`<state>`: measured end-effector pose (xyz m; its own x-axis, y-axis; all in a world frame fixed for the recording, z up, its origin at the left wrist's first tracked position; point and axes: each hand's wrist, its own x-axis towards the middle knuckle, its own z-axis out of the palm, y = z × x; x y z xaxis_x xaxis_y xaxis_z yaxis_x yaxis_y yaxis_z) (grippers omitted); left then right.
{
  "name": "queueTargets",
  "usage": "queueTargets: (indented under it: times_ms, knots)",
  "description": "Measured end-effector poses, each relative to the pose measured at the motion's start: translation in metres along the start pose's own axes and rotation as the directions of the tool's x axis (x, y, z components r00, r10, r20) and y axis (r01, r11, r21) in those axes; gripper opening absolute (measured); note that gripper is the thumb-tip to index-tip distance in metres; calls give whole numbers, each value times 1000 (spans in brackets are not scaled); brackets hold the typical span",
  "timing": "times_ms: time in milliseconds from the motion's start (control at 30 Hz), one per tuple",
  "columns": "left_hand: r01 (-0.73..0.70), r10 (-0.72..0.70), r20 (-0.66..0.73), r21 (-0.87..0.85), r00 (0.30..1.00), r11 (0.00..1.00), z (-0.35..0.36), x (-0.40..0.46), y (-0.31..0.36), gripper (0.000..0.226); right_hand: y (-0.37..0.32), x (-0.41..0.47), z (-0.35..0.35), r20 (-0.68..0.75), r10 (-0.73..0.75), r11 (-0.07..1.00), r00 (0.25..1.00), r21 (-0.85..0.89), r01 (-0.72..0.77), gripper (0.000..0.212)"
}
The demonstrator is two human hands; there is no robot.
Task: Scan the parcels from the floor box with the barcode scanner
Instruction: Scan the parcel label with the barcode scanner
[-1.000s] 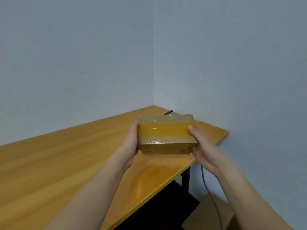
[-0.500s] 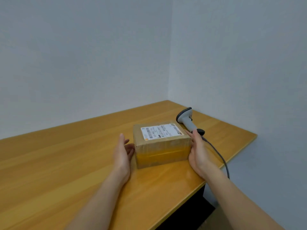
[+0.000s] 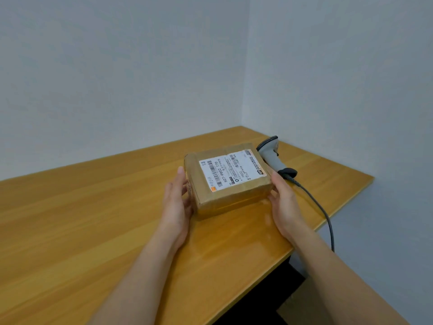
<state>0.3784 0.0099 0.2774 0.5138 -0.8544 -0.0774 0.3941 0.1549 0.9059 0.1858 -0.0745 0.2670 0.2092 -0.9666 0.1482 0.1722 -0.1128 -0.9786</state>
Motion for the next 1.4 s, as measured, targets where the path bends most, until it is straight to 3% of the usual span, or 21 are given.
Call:
queueTargets:
  times_ms: [100,367,500,600,733,833,900,967,1067,1133,1233,1400]
  knots:
    - [26,-26,48,-8,999,1000,-4,-1,0,89,1,-2,0,22,-44,996,999,-74,46,48]
    - [-37,40,25,-125,999,992,-11,0,4,62,-5,-7,4,57,-81,994,995,-71,85,41]
    - [-82,86,43,-91,995,992,-21,3,17,56,-13,-6,1,72,-77,996,994,-32,80,61]
    - [-201,186,172,79,967,976,-28,5,39,59,-37,4,4,220,-123,967,968,-191,167,99]
    - [-289,231,325,144,917,947,-27,10,57,59,-77,20,15,494,-34,843,869,-452,290,92]
    - [-372,282,379,187,881,909,-24,12,64,66,-85,26,13,559,103,829,823,-506,239,84]
    - [-419,313,389,227,866,879,-18,13,66,68,-78,27,11,501,93,863,860,-472,182,77]
    - [-461,388,276,290,879,839,-14,16,63,71,-67,30,10,411,42,918,911,-376,127,72]
    - [-372,354,113,290,928,882,-13,23,47,105,-40,34,11,294,59,992,954,-124,-23,62]
    - [-280,251,129,326,959,903,-15,26,30,120,-18,33,20,233,90,992,968,60,-107,59]
    - [-208,126,219,408,968,889,-16,23,8,130,3,33,34,172,90,973,981,192,-124,60]
    - [-242,97,318,456,943,857,-4,33,0,127,10,40,39,276,50,982,960,162,-98,65]
